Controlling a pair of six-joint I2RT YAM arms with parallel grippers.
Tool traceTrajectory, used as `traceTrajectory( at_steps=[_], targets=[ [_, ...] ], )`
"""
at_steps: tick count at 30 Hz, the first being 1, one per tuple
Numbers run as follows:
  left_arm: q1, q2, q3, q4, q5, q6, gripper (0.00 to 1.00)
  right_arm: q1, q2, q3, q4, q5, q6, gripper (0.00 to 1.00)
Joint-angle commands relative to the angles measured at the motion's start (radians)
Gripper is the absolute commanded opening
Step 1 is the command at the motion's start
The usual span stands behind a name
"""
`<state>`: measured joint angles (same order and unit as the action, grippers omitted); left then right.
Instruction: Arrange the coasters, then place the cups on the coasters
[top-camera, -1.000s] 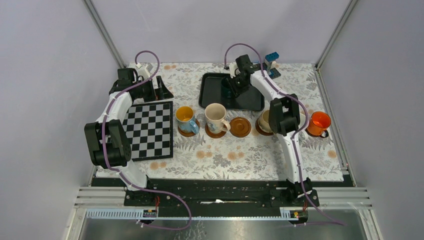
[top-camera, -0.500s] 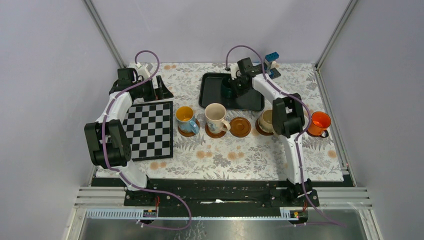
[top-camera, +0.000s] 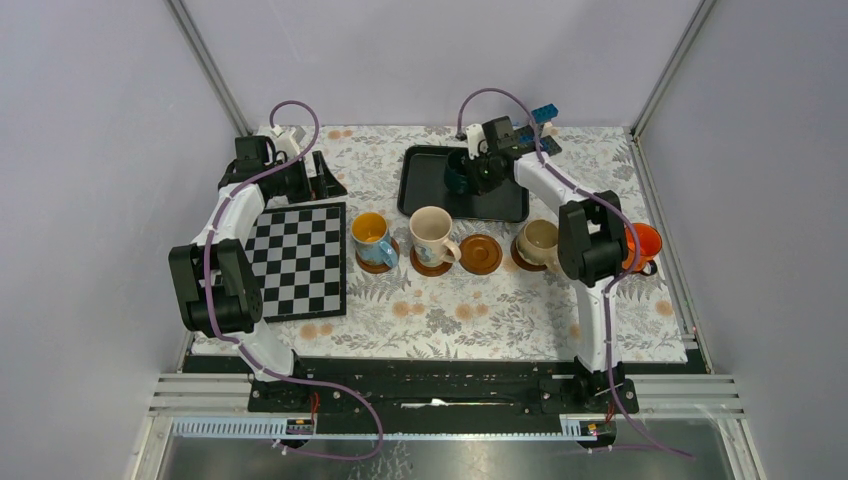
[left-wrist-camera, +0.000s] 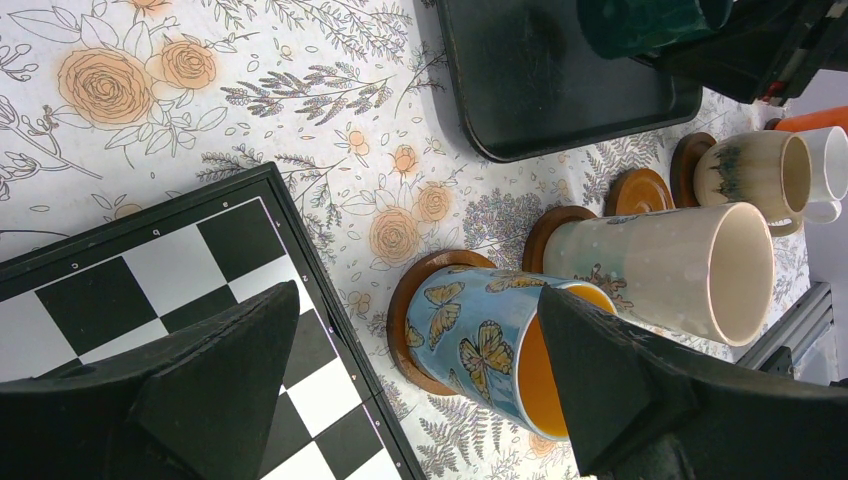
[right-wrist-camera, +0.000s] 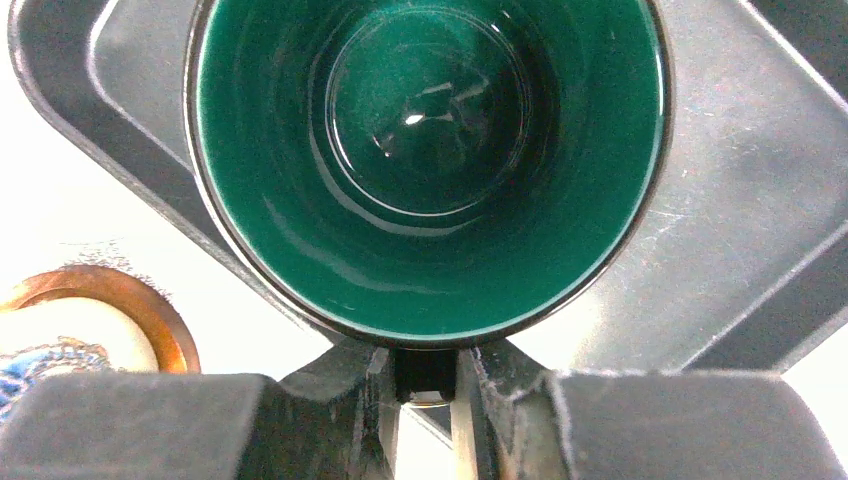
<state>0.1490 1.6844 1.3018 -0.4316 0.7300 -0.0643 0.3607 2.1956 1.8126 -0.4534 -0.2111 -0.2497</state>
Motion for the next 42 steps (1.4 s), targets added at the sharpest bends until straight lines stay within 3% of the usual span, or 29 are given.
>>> traceTrajectory(
  at_steps=[1,9,21,34,42],
  targets=[
    [0.006,-0.025,0.013,0.037,0.024,0.001,0.99,-0.005,-0.139,0.034,0.025,0.019,0.044,0.0],
    [0.006,-0.054,-0.018,0.038,0.02,0.004,0.99,0.001,-0.369,-0.183,-0.057,0.025,0.173,0.0],
    [0.006,-0.106,-0.07,0.047,0.016,-0.015,0.99,0.056,-0.643,-0.538,-0.021,0.041,0.196,0.0],
    [0.004,-0.13,-0.078,0.047,0.004,-0.033,0.99,0.121,-0.726,-0.779,0.132,0.122,0.152,0.0],
    [0.004,-0.12,-0.056,0.047,-0.018,-0.027,0.99,0.142,-0.737,-0.838,0.187,0.136,0.152,0.0]
  ],
)
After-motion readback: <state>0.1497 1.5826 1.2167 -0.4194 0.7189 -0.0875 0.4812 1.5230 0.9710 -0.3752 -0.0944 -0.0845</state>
